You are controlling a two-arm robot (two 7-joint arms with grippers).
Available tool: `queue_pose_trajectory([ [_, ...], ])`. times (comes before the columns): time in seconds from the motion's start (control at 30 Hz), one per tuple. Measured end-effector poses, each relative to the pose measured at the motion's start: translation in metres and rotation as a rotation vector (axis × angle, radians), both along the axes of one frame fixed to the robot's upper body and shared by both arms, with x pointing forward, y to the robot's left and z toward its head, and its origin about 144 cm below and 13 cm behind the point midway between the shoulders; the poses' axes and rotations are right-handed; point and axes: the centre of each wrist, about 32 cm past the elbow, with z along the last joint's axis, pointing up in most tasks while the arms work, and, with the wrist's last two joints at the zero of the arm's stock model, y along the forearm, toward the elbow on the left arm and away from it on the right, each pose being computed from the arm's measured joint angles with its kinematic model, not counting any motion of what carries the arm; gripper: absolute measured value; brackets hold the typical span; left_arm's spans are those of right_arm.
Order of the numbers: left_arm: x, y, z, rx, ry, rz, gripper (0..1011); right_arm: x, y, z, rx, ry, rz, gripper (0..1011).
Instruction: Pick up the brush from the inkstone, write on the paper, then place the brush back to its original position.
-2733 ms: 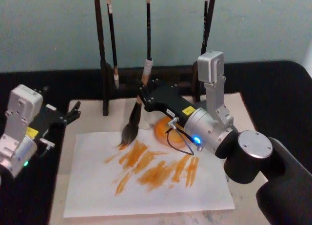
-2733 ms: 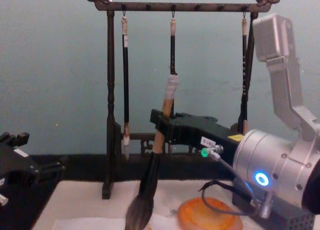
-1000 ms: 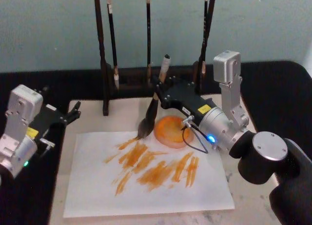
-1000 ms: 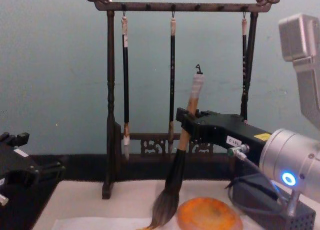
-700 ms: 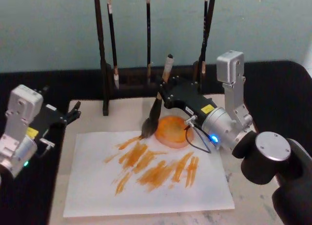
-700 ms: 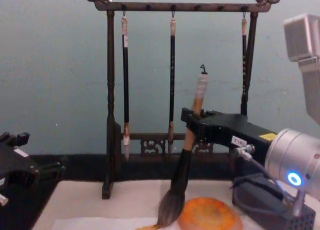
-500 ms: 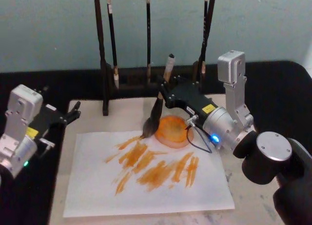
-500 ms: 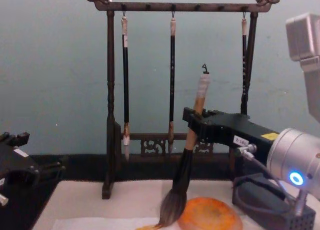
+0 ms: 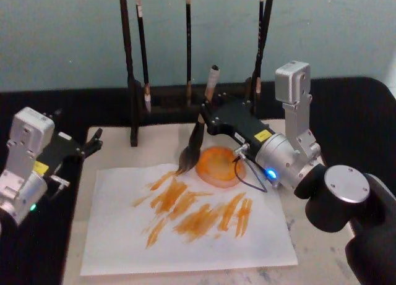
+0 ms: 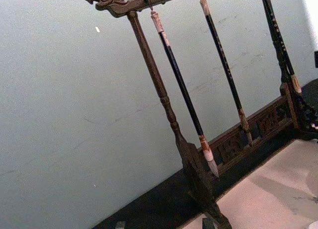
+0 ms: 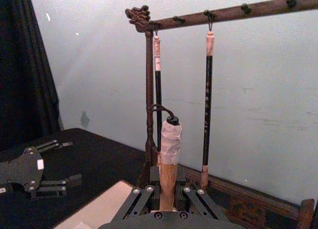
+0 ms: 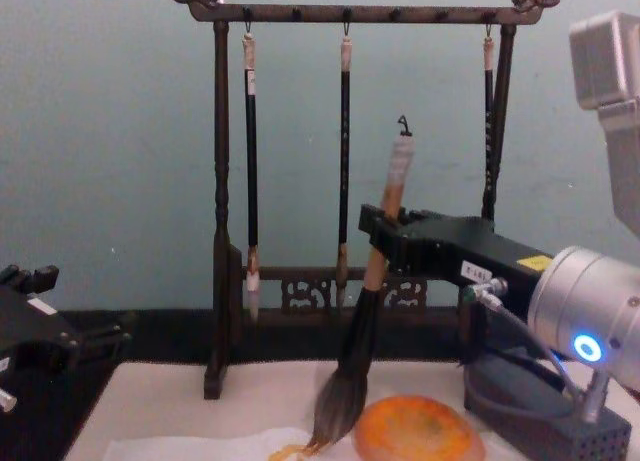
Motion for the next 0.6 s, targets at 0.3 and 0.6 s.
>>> queue_pose_trajectory([
  [0.3, 0.0, 0.0, 0.0, 0.0, 0.0, 0.0, 1001, -0.001, 0.001, 0.009, 0.013, -0.025, 0.005, 172],
  [0.6, 0.0, 0.0, 0.0, 0.0, 0.0, 0.0, 1001, -0.003, -0.01, 0.017, 0.04, -0.035, -0.026, 172],
])
